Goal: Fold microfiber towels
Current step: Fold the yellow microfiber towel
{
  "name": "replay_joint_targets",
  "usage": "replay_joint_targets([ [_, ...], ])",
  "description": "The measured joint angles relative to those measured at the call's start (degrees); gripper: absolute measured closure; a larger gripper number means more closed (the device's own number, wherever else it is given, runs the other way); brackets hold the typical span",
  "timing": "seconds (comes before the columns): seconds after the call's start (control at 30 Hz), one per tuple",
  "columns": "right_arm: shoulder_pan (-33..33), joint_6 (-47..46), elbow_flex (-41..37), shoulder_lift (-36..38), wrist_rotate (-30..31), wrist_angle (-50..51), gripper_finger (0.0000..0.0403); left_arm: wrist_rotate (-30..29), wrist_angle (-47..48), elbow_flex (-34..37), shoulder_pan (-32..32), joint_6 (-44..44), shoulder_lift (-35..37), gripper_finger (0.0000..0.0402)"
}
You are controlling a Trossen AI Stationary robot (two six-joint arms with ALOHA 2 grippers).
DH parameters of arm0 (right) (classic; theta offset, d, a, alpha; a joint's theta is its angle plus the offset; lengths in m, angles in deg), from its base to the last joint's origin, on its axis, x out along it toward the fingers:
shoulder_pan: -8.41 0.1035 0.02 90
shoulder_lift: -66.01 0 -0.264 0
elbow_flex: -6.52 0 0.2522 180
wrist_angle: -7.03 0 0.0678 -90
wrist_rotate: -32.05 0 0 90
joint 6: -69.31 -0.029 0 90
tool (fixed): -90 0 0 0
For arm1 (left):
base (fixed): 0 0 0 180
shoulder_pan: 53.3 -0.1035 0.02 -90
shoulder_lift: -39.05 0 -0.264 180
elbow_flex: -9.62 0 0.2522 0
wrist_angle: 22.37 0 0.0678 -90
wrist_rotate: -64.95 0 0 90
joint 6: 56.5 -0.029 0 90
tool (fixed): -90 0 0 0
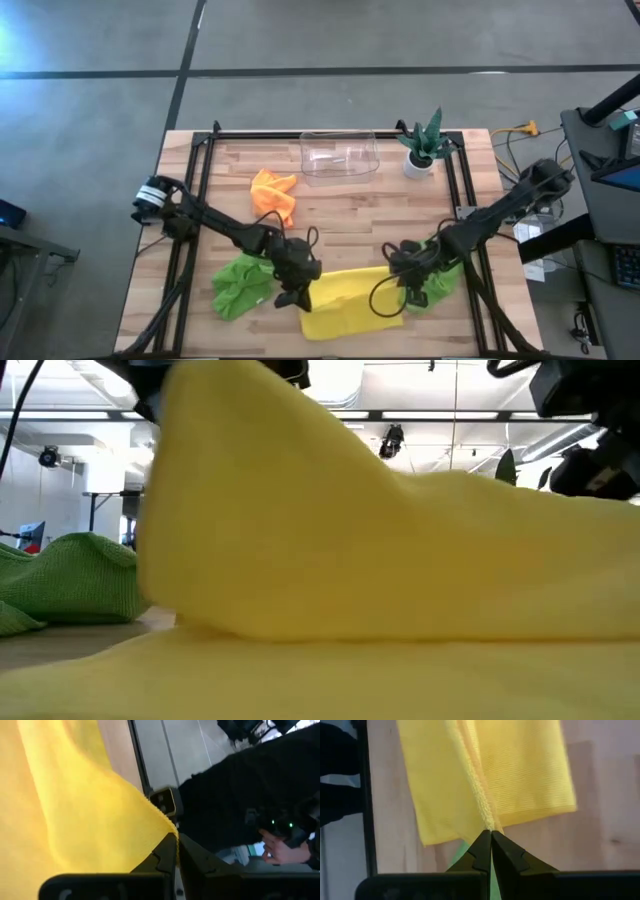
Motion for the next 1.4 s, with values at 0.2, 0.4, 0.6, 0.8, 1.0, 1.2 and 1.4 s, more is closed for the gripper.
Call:
replay_joint_targets([
  [0.2,-2.86,1.72,0.02,6.4,4.52,7.36,0.0395,-0.16,0.57,0.38,-3.64,-2.57,1.14,0.0402],
  [0.4,-8.48,5.94,0.02,10.58,7.34,9.11,0.0395,-0.2,8.22,0.66,-8.98,-6.74,4.46,0.0402],
  [0.6,-15.87,12.53,0.02,11.91,7.37,10.71,0.0395,-5.12,23.83,0.69,-15.43,-17.08,11.64,0.0402],
  [0.8,-23.56,17.89,0.02,11.68,7.38,10.26,0.0395,-14.32,33.84,0.8,-22.01,-25.69,16.0,0.0402],
  [1.0,-30.55,19.56,0.02,11.56,8.06,10.28,0.0395,-19.72,34.94,0.87,-28.27,-31.74,16.04,0.0402],
  [1.2,-35.87,20.28,0.02,11.56,8.3,9.98,0.0395,-19.49,35.11,0.87,-32.84,-35.07,15.7,0.0402],
  [1.4,-39.77,20.28,0.02,11.56,10.26,9.56,0.0395,-17.44,35.79,0.9,-36.67,-39.03,15.95,0.0402],
])
